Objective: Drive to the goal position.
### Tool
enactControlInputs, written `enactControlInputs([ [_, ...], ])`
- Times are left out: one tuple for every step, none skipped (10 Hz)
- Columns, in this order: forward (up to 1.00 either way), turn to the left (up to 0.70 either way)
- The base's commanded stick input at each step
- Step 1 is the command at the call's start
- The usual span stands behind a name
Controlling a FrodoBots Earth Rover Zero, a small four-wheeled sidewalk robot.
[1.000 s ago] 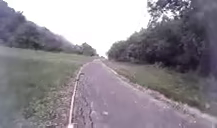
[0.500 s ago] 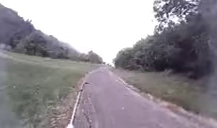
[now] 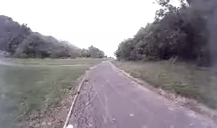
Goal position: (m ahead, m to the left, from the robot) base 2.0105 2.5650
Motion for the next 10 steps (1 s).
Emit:
enactControlInputs([
  [0.85, -0.34],
  [0.85, -0.34],
  [0.85, -0.34],
  [0.85, -0.27],
  [0.85, -0.05],
  [0.85, 0.0],
  [0.85, 0.0],
  [0.85, 0.0],
  [0.85, 0.0],
  [0.85, 0.0],
])
